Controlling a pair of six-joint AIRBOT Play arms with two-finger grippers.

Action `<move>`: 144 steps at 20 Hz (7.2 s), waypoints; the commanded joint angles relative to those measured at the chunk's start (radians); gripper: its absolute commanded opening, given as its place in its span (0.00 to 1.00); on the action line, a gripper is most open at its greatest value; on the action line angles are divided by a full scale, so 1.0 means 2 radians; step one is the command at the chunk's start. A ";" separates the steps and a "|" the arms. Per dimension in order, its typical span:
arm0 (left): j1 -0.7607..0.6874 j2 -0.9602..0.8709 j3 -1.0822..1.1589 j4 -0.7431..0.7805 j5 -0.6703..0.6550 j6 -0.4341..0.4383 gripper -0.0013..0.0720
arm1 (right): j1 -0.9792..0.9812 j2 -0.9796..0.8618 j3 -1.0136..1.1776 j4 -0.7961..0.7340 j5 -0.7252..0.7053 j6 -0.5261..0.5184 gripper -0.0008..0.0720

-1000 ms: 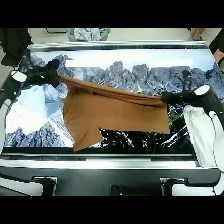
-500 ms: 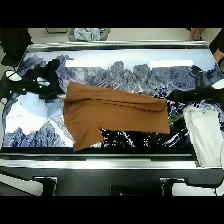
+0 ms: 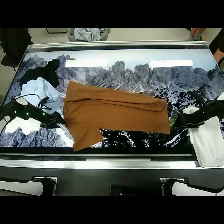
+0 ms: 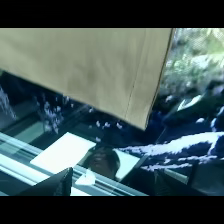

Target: Fold the shirts.

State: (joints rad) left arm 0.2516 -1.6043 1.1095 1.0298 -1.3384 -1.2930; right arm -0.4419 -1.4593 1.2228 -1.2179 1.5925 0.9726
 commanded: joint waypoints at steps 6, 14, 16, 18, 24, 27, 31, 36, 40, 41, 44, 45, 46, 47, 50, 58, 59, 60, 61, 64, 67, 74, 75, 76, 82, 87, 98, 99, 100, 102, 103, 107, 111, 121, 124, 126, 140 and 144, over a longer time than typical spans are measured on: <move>-0.025 0.003 -0.031 -0.031 0.106 0.013 0.44 | -0.001 0.002 -0.034 -0.001 -0.051 -0.010 0.85; -0.042 0.009 -0.031 -0.031 0.101 0.013 0.06 | -0.001 -0.019 -0.130 0.082 -0.157 -0.036 0.84; -0.042 0.015 -0.031 -0.031 0.102 0.013 0.06 | -0.001 -0.031 -0.131 0.092 -0.169 -0.036 0.84; -0.042 0.020 -0.031 -0.031 0.102 0.015 0.06 | 0.001 -0.039 -0.131 0.109 -0.184 -0.033 0.78; -0.040 0.025 -0.014 -0.028 0.061 0.031 0.05 | 0.046 -0.039 -0.115 0.108 -0.239 -0.010 0.07; -0.039 0.091 0.064 -0.007 0.049 0.029 0.05 | 0.046 0.021 -0.038 0.101 -0.184 -0.091 0.07; -0.033 0.234 0.254 -0.002 0.051 0.023 0.05 | 0.046 0.188 0.148 0.020 -0.208 -0.122 0.07; -0.039 0.369 0.407 0.014 0.116 0.032 0.05 | 0.046 0.394 0.266 -0.014 -0.303 -0.161 0.07; -0.038 0.431 0.412 0.028 0.121 0.013 0.05 | 0.046 0.455 0.267 -0.088 -0.266 -0.110 0.07; -0.038 0.442 0.412 0.036 0.123 0.013 0.05 | 0.046 0.459 0.272 -0.093 -0.257 -0.102 0.07; -0.038 0.458 0.419 0.058 0.124 0.013 0.05 | 0.046 0.457 0.285 -0.091 -0.234 -0.099 0.07; -0.038 0.457 0.424 0.065 0.124 0.013 0.05 | 0.046 0.454 0.285 -0.091 -0.224 -0.099 0.07; -0.038 0.454 0.428 0.072 0.124 0.013 0.05 | 0.046 0.449 0.285 -0.092 -0.210 -0.097 0.07; -0.038 0.451 0.428 0.075 0.123 0.013 0.06 | 0.046 0.441 0.285 -0.092 -0.195 -0.093 0.07; -0.038 0.419 0.428 0.075 0.075 0.013 0.06 | 0.046 0.386 0.285 -0.095 -0.092 -0.092 0.07; -0.043 0.170 0.261 0.075 -0.026 0.019 0.05 | 0.046 0.073 0.210 -0.061 -0.008 -0.062 0.07; -0.047 0.135 0.240 0.075 -0.010 0.019 0.05 | 0.052 0.031 0.210 -0.052 -0.017 -0.061 0.07; -0.051 0.097 0.229 0.074 0.011 0.019 0.05 | 0.065 -0.009 0.210 -0.056 -0.043 -0.059 0.07; -0.057 0.062 0.228 0.070 0.029 0.019 0.05 | 0.081 -0.045 0.212 -0.063 -0.072 -0.056 0.07; -0.069 -0.016 0.228 0.057 0.115 0.015 0.06 | 0.127 -0.116 0.212 -0.068 -0.206 -0.032 0.07; -0.077 -0.056 0.229 0.057 0.199 -0.020 0.06 | 0.139 -0.147 0.212 -0.072 -0.366 0.028 0.07; -0.083 -0.080 0.256 0.052 0.310 -0.073 0.06 | 0.135 -0.161 0.212 -0.078 -0.469 0.074 0.07; -0.083 -0.082 0.256 0.052 0.306 -0.074 0.06 | 0.135 -0.161 0.212 -0.078 -0.470 0.073 0.07; -0.083 -0.084 0.256 0.052 0.298 -0.074 0.05 | 0.135 -0.161 0.212 -0.078 -0.467 0.073 0.07; -0.086 -0.086 0.256 0.053 0.234 -0.072 0.06 | 0.142 -0.170 0.212 -0.078 -0.372 0.072 0.07; -0.066 -0.051 0.254 0.098 0.016 -0.049 0.06 | 0.132 -0.124 0.212 -0.130 -0.188 0.028 0.07; -0.068 -0.067 0.178 0.096 -0.043 -0.053 0.06 | 0.133 -0.175 0.198 -0.116 -0.048 0.030 0.07; -0.068 -0.068 0.178 0.096 -0.042 -0.053 0.07 | 0.133 -0.176 0.192 -0.115 -0.049 0.036 0.07; -0.068 -0.068 0.179 0.095 -0.040 -0.053 0.14 | 0.133 -0.176 0.190 -0.111 -0.049 0.043 0.13; -0.063 -0.067 0.189 0.095 -0.054 -0.053 0.66 | 0.132 -0.168 0.190 -0.111 -0.037 0.027 0.77; -0.058 -0.067 0.198 0.095 -0.071 -0.053 0.71 | 0.129 -0.158 0.189 -0.112 -0.026 0.011 0.77; -0.028 -0.030 0.202 0.094 -0.130 -0.051 0.71 | 0.067 -0.100 0.187 -0.098 0.064 0.000 0.77; -0.014 0.074 0.028 0.041 -0.068 -0.019 0.71 | 0.026 0.003 0.063 -0.091 0.017 0.000 0.76; -0.014 0.193 -0.237 -0.017 0.005 0.028 0.71 | 0.026 0.128 -0.115 -0.061 -0.040 -0.030 0.76; -0.014 0.193 -0.265 -0.018 0.014 0.032 0.71 | 0.026 0.128 -0.124 -0.068 -0.049 -0.030 0.76; -0.015 0.193 -0.281 -0.020 0.029 0.032 0.71 | 0.026 0.128 -0.126 -0.079 -0.056 -0.030 0.76; -0.098 0.194 -0.294 -0.052 0.125 0.010 0.06 | 0.026 0.089 -0.216 -0.047 -0.158 0.002 0.84; -0.098 0.205 -0.294 -0.052 0.126 0.009 0.06 | 0.026 0.060 -0.216 -0.016 -0.182 0.009 0.79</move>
State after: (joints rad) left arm 0.0582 -1.2072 0.5228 0.9230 -1.0943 -1.2728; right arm -0.3889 -1.3003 0.7967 -1.3056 1.2743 0.9791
